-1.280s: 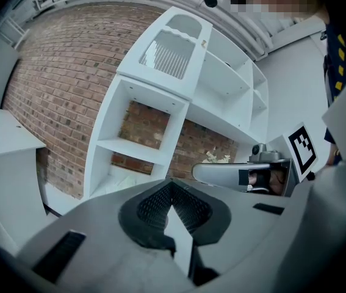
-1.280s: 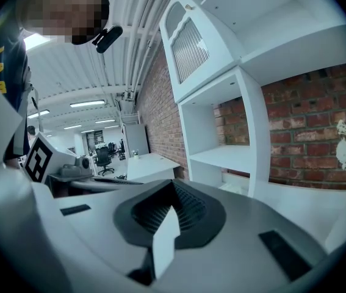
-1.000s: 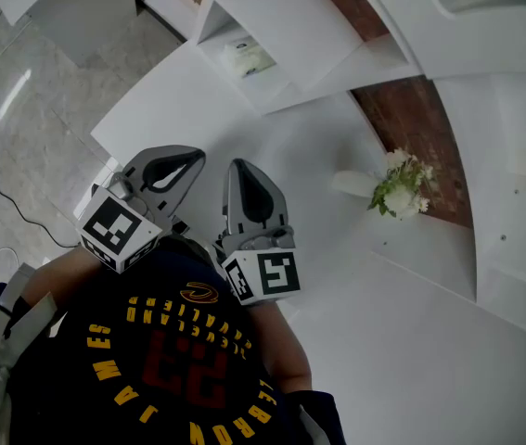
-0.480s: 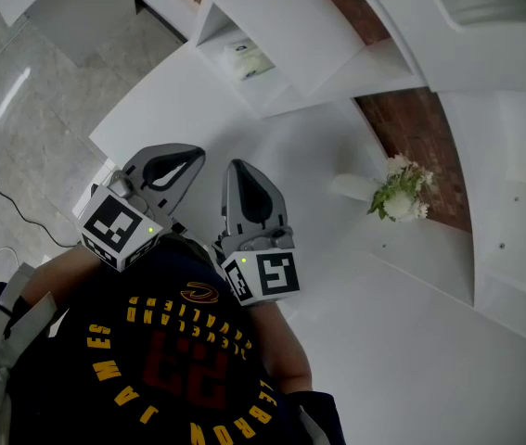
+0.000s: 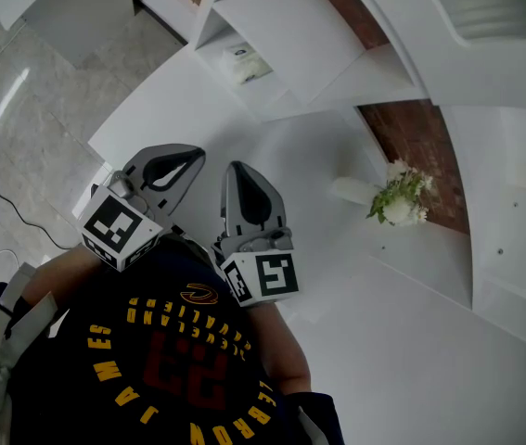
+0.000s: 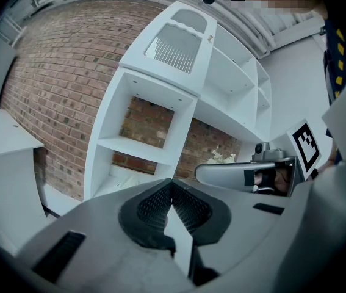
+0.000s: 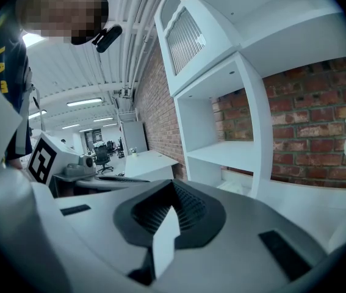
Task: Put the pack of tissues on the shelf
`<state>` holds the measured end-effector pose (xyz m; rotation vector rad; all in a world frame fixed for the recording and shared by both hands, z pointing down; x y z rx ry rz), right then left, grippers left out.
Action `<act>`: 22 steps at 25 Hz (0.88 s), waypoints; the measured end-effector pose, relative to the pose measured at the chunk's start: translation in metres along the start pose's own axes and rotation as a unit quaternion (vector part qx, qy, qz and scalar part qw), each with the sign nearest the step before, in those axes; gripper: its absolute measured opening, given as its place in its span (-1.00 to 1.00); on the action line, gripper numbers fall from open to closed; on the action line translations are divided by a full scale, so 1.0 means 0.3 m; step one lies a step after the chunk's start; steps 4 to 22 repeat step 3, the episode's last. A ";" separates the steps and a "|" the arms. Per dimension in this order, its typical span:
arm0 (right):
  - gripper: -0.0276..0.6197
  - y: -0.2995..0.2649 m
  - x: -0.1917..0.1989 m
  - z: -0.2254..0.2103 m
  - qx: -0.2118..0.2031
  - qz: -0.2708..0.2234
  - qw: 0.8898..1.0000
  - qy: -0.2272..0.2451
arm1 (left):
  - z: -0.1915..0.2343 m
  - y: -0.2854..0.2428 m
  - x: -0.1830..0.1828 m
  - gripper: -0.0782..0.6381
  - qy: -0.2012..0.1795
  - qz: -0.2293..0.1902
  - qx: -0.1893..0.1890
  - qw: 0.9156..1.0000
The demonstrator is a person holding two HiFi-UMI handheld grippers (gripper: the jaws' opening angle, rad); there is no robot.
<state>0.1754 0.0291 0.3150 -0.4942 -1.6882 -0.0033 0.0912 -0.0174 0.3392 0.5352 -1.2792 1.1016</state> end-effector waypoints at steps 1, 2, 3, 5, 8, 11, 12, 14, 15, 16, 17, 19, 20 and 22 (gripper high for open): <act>-0.90 -0.003 0.000 0.000 0.000 0.000 1.000 0.000 | 0.003 -0.003 -0.004 -0.77 0.000 -0.002 0.000 1.000; -0.90 -0.006 0.000 -0.001 0.001 0.001 1.000 -0.001 | 0.006 -0.005 -0.007 -0.77 -0.001 -0.003 0.000 1.000; -0.90 -0.009 0.000 -0.001 0.001 0.001 1.000 -0.001 | 0.008 -0.008 -0.010 -0.77 -0.002 -0.004 0.000 1.000; -0.90 -0.009 0.000 -0.001 0.001 0.001 1.000 -0.001 | 0.008 -0.008 -0.010 -0.77 -0.002 -0.004 0.000 1.000; -0.90 -0.009 0.000 -0.001 0.001 0.001 1.000 -0.001 | 0.008 -0.008 -0.010 -0.77 -0.002 -0.004 0.000 1.000; -0.90 -0.009 0.000 -0.001 0.001 0.001 1.000 -0.001 | 0.008 -0.008 -0.010 -0.77 -0.002 -0.004 0.000 1.000; -0.90 -0.009 0.000 -0.001 0.001 0.001 1.000 -0.001 | 0.008 -0.008 -0.010 -0.77 -0.002 -0.004 0.000 1.000; -0.90 -0.009 0.000 -0.001 0.001 0.001 1.000 -0.001 | 0.008 -0.008 -0.010 -0.77 -0.002 -0.004 0.000 1.000; -0.90 -0.009 0.000 -0.001 0.001 0.001 1.000 -0.001 | 0.008 -0.008 -0.010 -0.77 -0.002 -0.004 0.000 1.000; -0.90 -0.009 0.000 -0.001 0.001 0.001 1.000 -0.001 | 0.008 -0.008 -0.010 -0.77 -0.002 -0.004 0.000 1.000; -0.90 -0.009 0.000 -0.001 0.001 0.001 1.000 -0.001 | 0.008 -0.008 -0.010 -0.77 -0.002 -0.004 0.000 1.000; -0.90 -0.009 0.000 -0.001 0.001 0.001 1.000 -0.001 | 0.008 -0.008 -0.010 -0.77 -0.002 -0.004 0.000 1.000; -0.90 -0.009 0.000 -0.001 0.001 0.001 1.000 -0.001 | 0.008 -0.008 -0.010 -0.77 -0.002 -0.004 0.000 1.000; -0.90 -0.009 0.000 -0.001 0.001 0.001 1.000 -0.001 | 0.008 -0.008 -0.010 -0.77 -0.002 -0.004 0.000 1.000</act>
Point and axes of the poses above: the fingertips, and each gripper's own axes: y backward along the fingers, z to its left, x out of its underside, the point moved 4 cm from there along y, backward along the fingers, and after that the axes turned 9 degrees about -x, right-handed, at the moved point
